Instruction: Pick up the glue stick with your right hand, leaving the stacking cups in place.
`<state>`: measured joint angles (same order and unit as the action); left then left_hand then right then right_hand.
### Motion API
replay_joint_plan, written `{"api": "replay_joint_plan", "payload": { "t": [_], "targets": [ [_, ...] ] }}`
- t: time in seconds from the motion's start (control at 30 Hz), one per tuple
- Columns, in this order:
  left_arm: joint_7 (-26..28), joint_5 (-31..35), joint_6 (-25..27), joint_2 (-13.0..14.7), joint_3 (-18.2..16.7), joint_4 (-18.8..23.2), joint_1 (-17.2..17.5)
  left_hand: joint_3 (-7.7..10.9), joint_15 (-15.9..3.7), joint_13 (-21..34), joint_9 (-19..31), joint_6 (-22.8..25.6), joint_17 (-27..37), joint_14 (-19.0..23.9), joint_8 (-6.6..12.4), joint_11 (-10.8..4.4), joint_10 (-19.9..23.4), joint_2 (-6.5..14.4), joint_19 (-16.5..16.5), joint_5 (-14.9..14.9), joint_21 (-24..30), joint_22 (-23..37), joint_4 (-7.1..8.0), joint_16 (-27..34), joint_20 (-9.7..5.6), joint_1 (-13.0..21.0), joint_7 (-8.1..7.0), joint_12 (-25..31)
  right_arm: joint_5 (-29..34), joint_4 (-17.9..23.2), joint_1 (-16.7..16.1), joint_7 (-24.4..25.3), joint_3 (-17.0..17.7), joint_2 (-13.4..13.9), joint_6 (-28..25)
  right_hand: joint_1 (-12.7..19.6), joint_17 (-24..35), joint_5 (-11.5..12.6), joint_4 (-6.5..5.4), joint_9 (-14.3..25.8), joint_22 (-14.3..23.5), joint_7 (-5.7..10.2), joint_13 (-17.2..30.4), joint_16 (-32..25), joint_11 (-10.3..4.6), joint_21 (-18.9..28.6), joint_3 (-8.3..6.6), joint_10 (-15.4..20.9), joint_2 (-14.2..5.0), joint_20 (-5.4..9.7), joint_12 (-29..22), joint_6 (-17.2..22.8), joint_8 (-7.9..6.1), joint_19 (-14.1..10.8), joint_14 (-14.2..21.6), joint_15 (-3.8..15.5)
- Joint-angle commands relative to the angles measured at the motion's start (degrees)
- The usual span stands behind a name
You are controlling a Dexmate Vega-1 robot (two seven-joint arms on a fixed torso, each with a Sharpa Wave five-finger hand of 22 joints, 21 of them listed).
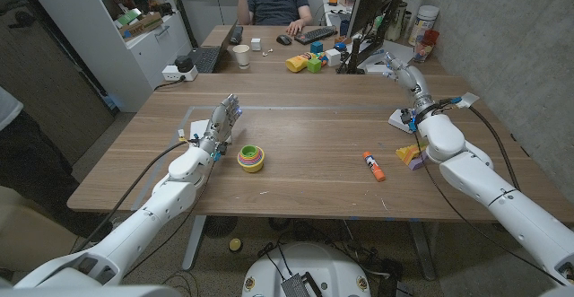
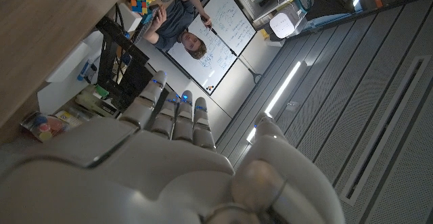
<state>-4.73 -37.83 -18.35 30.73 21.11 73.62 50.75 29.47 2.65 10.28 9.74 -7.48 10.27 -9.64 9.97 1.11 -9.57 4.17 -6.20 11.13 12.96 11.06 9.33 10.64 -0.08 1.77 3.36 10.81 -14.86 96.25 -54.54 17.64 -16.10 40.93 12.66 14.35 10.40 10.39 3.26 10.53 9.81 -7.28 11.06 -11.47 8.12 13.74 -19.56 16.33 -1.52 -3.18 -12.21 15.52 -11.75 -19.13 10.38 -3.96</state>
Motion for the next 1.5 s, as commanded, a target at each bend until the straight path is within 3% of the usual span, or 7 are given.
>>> {"api": "replay_joint_plan", "payload": {
  "t": [0.03, 0.4, 0.6, 0.77, 1.07, 1.23, 1.5],
  "targets": [
    [-0.79, 0.41, 0.58, -0.13, 0.58, -0.91, -1.29, -0.03, 0.08, 0.18, 0.12, -0.75, 0.10, -4.37, 0.26, 0.07, -2.59, 3.36, -0.36, 0.32, 0.09, 0.20, -0.06, 0.15, 0.15, -0.19, -0.07, 0.13, 10.78, 10.38, -7.53, 9.99, 6.65, 4.66, -6.00, 0.63, 0.04, 0.40, 0.60, 0.29, 0.28, -0.13, 0.34, -0.49, 0.10, 0.36, -0.03, 0.84, 0.46, 0.10, -0.41, 0.88, -0.32, -0.86, 1.06, 0.02],
    [-3.36, 1.06, 0.74, -0.87, 1.87, -3.73, -4.31, -0.13, 0.07, 0.18, 0.12, -0.85, 0.10, -4.40, 0.25, -0.12, -2.64, 3.29, -0.47, 0.32, 0.05, 0.21, -0.06, 0.16, 0.23, -0.22, -0.05, 0.13, 11.15, 18.87, -17.63, 3.72, 15.34, 11.61, -10.16, 2.72, 0.04, 0.54, 2.69, 0.33, 0.25, 0.02, 0.39, 0.60, -0.74, -0.71, 0.10, -1.92, 1.67, 0.31, 0.89, -2.10, 0.92, -0.18, -0.89, 0.44],
    [-5.76, 1.43, 0.84, -1.65, 2.97, -6.22, -6.69, -0.17, 0.05, 0.18, 0.12, -0.85, 0.10, -4.42, 0.27, -0.05, -2.67, 3.25, -0.47, 0.32, 0.05, 0.21, -0.07, 0.16, 0.24, -0.23, -0.08, 0.13, 12.75, 24.20, -24.19, 1.46, 20.95, 12.78, -13.40, 3.45, 0.05, 0.61, 3.32, 0.33, 0.25, -0.13, 0.41, 0.75, -1.01, -1.02, 0.12, -3.08, 1.95, 0.25, 1.25, -3.46, 1.25, -0.03, -1.44, 0.14],
    [-8.03, 1.78, 0.70, -2.28, 3.87, -8.32, -8.71, -0.21, 0.06, 0.18, 0.12, -0.88, 0.10, -4.47, 0.26, -0.10, -2.74, 3.23, -0.50, 0.33, 0.03, 0.21, -0.07, 0.14, 0.26, -0.24, -0.06, 0.10, 14.96, 28.89, -29.69, -0.58, 25.92, 11.87, -16.05, 3.60, 0.05, 0.63, 3.48, 0.33, 0.25, -0.21, 0.41, 0.73, -1.06, -1.04, 0.18, -3.12, 2.09, 0.23, 1.23, -3.53, 1.21, -0.12, -1.45, 0.14],
    [-10.58, 2.06, 0.11, -2.62, 4.50, -10.33, -10.44, -0.27, 0.09, 0.18, 0.12, -0.89, 0.10, -4.52, 0.27, -0.08, -2.74, 3.19, -0.50, 0.33, 0.03, 0.21, -0.06, 0.13, 0.27, -0.26, -0.06, 0.11, 22.92, 37.86, -38.04, -2.87, 32.47, 6.55, -21.23, 3.90, 0.05, 0.72, 3.82, 0.34, 0.25, -0.35, 0.43, 0.62, -1.08, -1.08, 0.39, -2.68, 2.55, 0.15, 0.97, -3.10, 0.89, -0.43, -1.25, 0.10],
    [-10.76, 2.18, -0.14, -2.19, 4.30, -10.34, -10.44, -0.31, 0.09, 0.18, 0.12, -0.91, 0.10, -4.53, 0.28, -0.09, -2.73, 3.17, -0.50, 0.33, 0.03, 0.21, -0.06, 0.14, 0.27, -0.27, -0.06, 0.13, 28.05, 42.11, -40.45, -5.02, 34.13, 4.25, -24.22, 4.07, 0.05, 0.78, 3.96, 0.34, 0.25, -0.22, 0.44, 0.59, -1.10, -1.11, 0.45, -2.51, 2.68, 0.22, 0.88, -2.97, 0.80, -0.54, -1.18, 0.22],
    [-10.95, 1.93, -0.14, -1.79, 4.02, -9.98, -10.10, -0.37, 0.11, 0.18, 0.12, -0.91, 0.10, -4.49, 0.29, 0.02, -2.71, 3.16, -0.50, 0.34, 0.03, 0.21, -0.06, 0.16, 0.30, -0.28, -0.07, 0.14, 36.73, 46.58, -41.27, -9.23, 32.86, 3.11, -30.77, 4.35, 0.05, 0.85, 4.14, 0.35, 0.25, -0.15, 0.45, 0.45, -1.31, -1.13, 0.49, -2.32, 2.74, 0.29, 0.78, -2.75, 0.67, -0.77, -0.87, 0.51]
  ]
}}
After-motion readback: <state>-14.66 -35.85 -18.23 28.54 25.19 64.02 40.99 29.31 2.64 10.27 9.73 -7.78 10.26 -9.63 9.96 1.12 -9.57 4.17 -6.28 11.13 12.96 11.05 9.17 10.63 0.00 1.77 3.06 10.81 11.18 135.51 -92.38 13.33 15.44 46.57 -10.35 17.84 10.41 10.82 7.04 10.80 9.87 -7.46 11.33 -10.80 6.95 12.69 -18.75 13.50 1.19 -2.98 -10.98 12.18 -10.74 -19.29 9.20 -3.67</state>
